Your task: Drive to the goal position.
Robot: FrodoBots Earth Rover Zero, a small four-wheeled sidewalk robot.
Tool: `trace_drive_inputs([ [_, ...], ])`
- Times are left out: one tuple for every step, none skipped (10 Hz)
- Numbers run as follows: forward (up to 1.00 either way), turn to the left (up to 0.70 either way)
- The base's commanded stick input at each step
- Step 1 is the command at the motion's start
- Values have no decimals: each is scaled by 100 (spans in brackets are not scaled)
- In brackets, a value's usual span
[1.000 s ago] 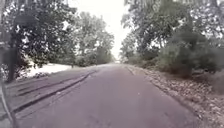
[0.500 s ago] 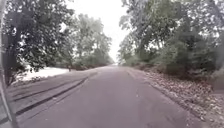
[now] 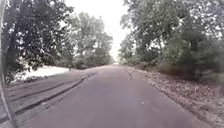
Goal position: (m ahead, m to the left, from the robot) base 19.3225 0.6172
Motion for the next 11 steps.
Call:
trace_drive_inputs([
  [70,0],
  [70,0],
  [70,0],
  [70,0],
  [70,0],
  [70,0],
  [70,0],
  [70,0],
  [70,0],
  [70,0],
  [70,0],
])
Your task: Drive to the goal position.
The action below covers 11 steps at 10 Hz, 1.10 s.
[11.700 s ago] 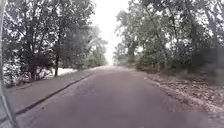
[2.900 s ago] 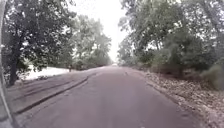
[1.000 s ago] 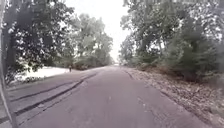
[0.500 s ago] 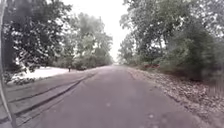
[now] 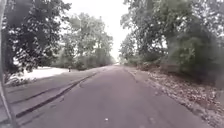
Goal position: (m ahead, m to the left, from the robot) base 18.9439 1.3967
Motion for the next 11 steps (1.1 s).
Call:
trace_drive_inputs([
  [70,0],
  [70,0],
  [70,0],
  [70,0],
  [70,0],
  [70,0],
  [70,0],
  [70,0],
  [70,0],
  [70,0],
  [70,-1],
])
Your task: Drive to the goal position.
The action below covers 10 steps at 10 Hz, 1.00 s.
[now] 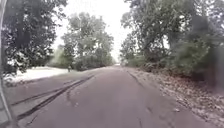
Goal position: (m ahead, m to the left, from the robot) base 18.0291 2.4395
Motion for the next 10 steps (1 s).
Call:
trace_drive_inputs([
  [70,-2],
  [70,-3],
  [70,0],
  [70,0],
  [70,0],
  [70,0],
  [70,0],
  [70,0],
  [70,0],
  [70,0],
])
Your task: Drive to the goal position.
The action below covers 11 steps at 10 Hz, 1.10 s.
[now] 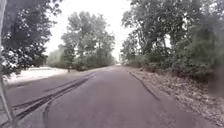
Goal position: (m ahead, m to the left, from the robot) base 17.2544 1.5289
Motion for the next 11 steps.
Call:
trace_drive_inputs([
  [70,0],
  [70,0],
  [70,0],
  [70,0],
  [70,0],
  [70,0],
  [70,0],
  [70,0],
  [70,0],
  [70,3],
  [70,10],
])
